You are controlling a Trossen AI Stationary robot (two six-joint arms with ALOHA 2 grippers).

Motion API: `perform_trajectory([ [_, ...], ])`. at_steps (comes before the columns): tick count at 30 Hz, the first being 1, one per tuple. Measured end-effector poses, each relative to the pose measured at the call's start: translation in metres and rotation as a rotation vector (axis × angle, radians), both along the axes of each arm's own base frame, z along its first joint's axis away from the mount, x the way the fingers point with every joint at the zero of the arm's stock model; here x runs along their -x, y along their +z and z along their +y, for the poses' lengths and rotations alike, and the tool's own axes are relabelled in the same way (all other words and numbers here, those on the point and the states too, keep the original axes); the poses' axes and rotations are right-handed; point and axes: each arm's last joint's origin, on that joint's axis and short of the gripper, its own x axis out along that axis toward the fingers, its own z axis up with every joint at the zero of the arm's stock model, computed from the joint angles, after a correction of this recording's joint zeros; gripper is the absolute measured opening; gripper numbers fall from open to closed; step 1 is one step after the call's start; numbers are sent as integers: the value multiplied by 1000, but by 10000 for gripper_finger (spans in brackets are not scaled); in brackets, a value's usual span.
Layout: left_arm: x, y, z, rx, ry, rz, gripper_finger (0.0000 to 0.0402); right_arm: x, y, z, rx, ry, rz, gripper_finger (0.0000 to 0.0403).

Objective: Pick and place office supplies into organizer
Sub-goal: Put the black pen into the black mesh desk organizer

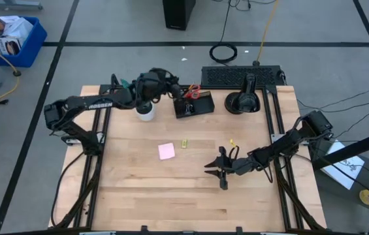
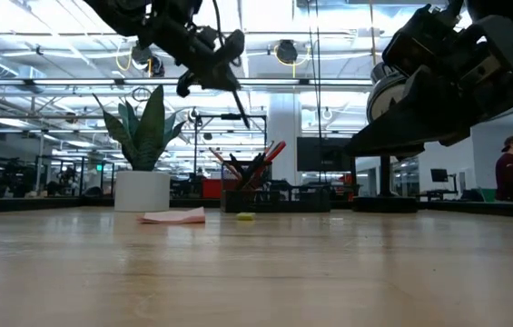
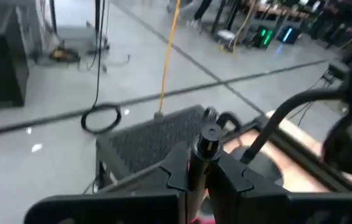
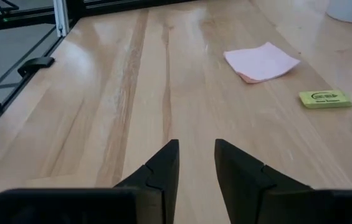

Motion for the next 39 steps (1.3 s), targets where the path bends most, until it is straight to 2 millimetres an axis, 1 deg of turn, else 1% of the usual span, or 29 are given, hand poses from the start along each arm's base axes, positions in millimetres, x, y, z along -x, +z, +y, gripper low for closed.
perform_trajectory([
  [5, 6, -6, 12, 67, 17, 11, 25, 0, 0, 0, -3, -3, -2, 92],
  [10, -2, -25, 22, 98, 29, 29, 41, -2, 3, 0, -28, -7, -31, 91],
  [15, -14, -50, 30, 137, -2, 58, 29, -2, 3, 0, -24, -5, -34, 89],
  [19, -18, -63, 35, 153, -1, 84, 25, -2, 3, 0, -26, -6, -33, 89],
  [25, -25, -80, 40, 183, -18, 98, 40, -1, 2, 0, -22, -5, -25, 89],
  [31, -31, -96, 43, 183, -24, 129, 27, -1, 2, 0, -14, -2, -27, 89],
  [33, -33, -96, 41, 145, -54, 151, 24, -1, 2, 0, -9, 0, -26, 89],
  [35, -33, -89, 38, 97, -77, 158, 24, -1, 2, 0, -7, 0, -23, 89],
  [39, -30, -74, 29, 62, -59, 136, 30, -1, 1, 0, 0, 2, -16, 89],
])
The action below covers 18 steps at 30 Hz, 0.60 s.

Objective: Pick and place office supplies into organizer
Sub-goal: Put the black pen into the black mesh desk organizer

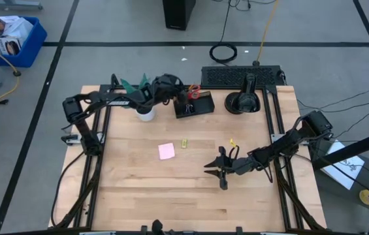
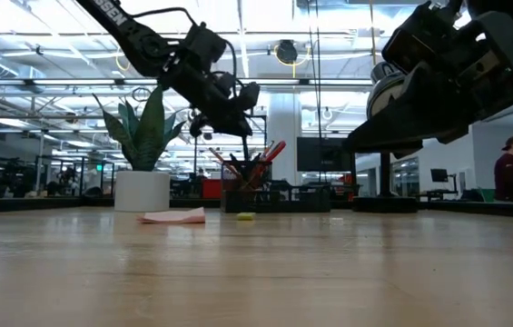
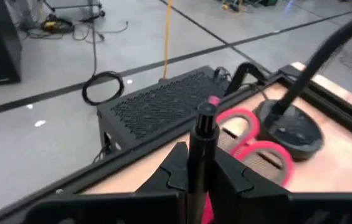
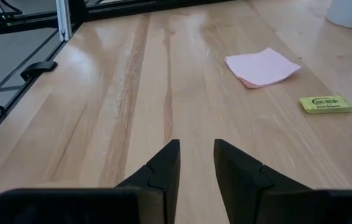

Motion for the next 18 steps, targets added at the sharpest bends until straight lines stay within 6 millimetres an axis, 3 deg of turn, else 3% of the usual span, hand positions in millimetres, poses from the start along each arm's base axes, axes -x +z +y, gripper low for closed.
perform_trajectory([
  [6, 5, 17, -9, -42, -21, 15, 23, 0, -1, 0, 2, 0, 6, 89],
  [18, 10, 7, -12, -15, 15, 141, 30, 0, -1, 0, -19, -9, 11, 89],
])
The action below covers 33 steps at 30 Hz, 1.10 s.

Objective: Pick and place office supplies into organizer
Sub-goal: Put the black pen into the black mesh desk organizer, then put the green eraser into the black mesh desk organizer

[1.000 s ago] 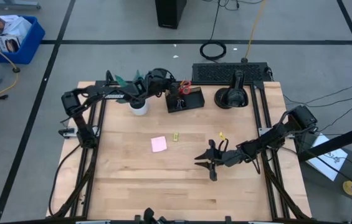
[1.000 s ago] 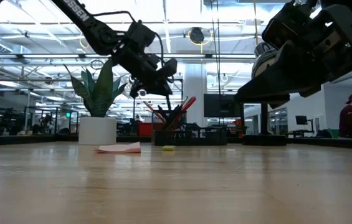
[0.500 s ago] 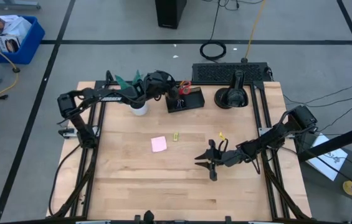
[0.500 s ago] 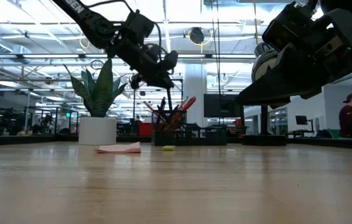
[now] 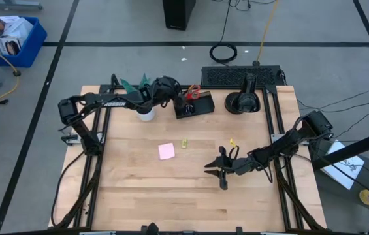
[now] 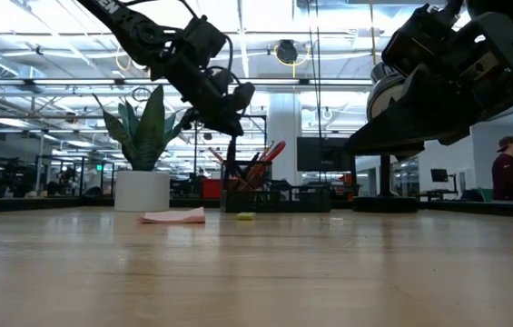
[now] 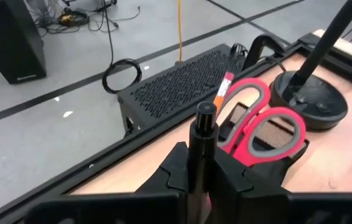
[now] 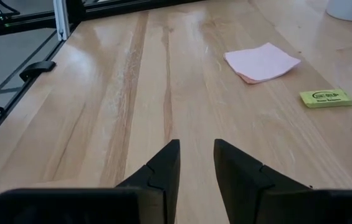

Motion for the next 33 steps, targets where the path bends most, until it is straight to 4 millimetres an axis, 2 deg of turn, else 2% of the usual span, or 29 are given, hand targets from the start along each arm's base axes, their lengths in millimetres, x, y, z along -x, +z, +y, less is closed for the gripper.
perform_trajectory([
  [8, -3, -8, 2, 7, 3, 19, 38, 0, 0, 0, 0, 0, 0, 89],
  [17, -14, -37, 5, 64, -2, 49, 72, 0, 0, 0, 1, 0, 0, 89],
  [22, -15, -34, 4, 67, 3, 20, 116, 0, 0, 0, 2, 1, 0, 89],
  [27, -13, -28, -1, 74, -8, 7, 183, 0, 0, 0, 2, 1, 3, 89],
  [33, -11, -9, -8, 67, -14, -62, 244, 0, 0, 0, 0, 0, 0, 89],
])
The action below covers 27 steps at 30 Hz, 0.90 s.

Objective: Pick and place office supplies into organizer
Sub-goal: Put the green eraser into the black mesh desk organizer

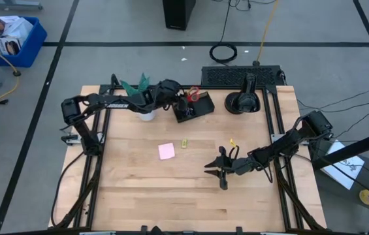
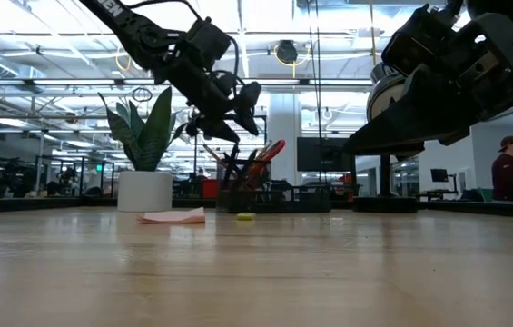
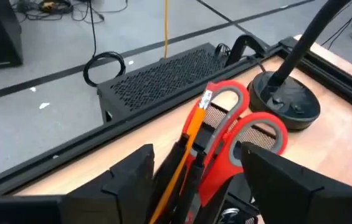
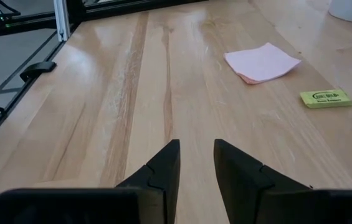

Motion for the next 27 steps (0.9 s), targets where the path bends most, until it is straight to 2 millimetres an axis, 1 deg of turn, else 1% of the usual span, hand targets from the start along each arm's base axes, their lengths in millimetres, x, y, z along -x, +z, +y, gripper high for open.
perform_trajectory([
  [3, 4, 10, -2, -9, -1, -11, 260, 0, 0, 0, -4, -1, 1, 89],
  [7, 10, 30, -10, -51, -33, -43, 270, 0, 0, 0, -30, -13, 2, 89],
  [11, 17, 53, -24, -50, -149, -101, 271, 0, 0, 0, -47, -20, 1, 89],
  [14, 28, 74, -38, -8, -262, -150, 271, -1, 1, 0, -22, -9, -13, 89],
  [17, 35, 86, -63, -5, -340, -142, 271, -2, 4, 0, -22, -4, -43, 89],
  [20, 41, 90, -92, -35, -398, -145, 271, -3, 5, 0, -19, -3, -56, 90],
  [23, 48, 87, -120, -64, -445, -166, 271, -4, 5, -3, 20, 1, -54, 98],
  [27, 62, 80, -157, -67, -530, -316, 271, -7, 5, -10, 66, -10, -57, 130],
])
